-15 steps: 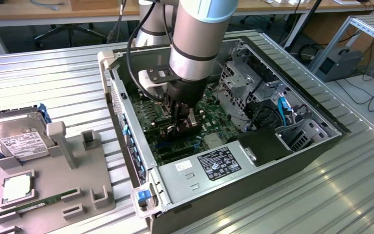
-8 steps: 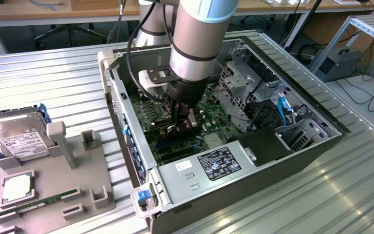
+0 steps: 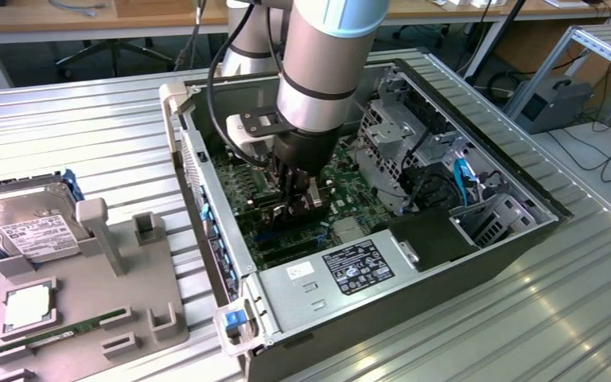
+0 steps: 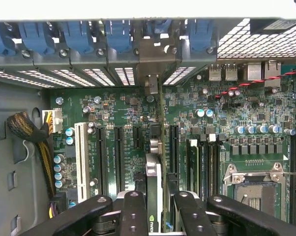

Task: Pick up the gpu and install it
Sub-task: 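Insert the gpu into the slot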

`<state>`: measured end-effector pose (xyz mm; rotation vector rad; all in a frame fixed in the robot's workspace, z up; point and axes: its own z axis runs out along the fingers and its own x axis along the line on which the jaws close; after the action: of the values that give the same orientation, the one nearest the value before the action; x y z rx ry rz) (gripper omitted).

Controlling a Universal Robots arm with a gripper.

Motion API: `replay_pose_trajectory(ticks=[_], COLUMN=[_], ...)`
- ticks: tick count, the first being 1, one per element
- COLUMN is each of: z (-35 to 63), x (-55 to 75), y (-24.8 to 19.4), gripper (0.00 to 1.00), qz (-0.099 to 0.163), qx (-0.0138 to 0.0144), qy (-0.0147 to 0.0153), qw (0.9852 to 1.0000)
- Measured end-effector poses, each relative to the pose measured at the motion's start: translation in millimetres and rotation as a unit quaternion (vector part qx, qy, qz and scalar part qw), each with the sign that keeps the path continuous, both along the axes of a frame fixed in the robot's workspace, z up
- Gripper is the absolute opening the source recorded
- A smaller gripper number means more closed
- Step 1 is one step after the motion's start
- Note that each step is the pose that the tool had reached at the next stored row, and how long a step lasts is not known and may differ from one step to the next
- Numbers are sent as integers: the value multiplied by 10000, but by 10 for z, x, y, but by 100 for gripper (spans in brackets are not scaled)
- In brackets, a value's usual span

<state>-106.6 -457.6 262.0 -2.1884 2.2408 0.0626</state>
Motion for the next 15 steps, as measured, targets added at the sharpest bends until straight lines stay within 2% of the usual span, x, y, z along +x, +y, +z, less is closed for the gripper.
replay_pose_trajectory(ticks=[15], z=[-28], x=[-18], y=[0], gripper=[26], qz=[0], qx=[-1], qy=[1], qw=[10000])
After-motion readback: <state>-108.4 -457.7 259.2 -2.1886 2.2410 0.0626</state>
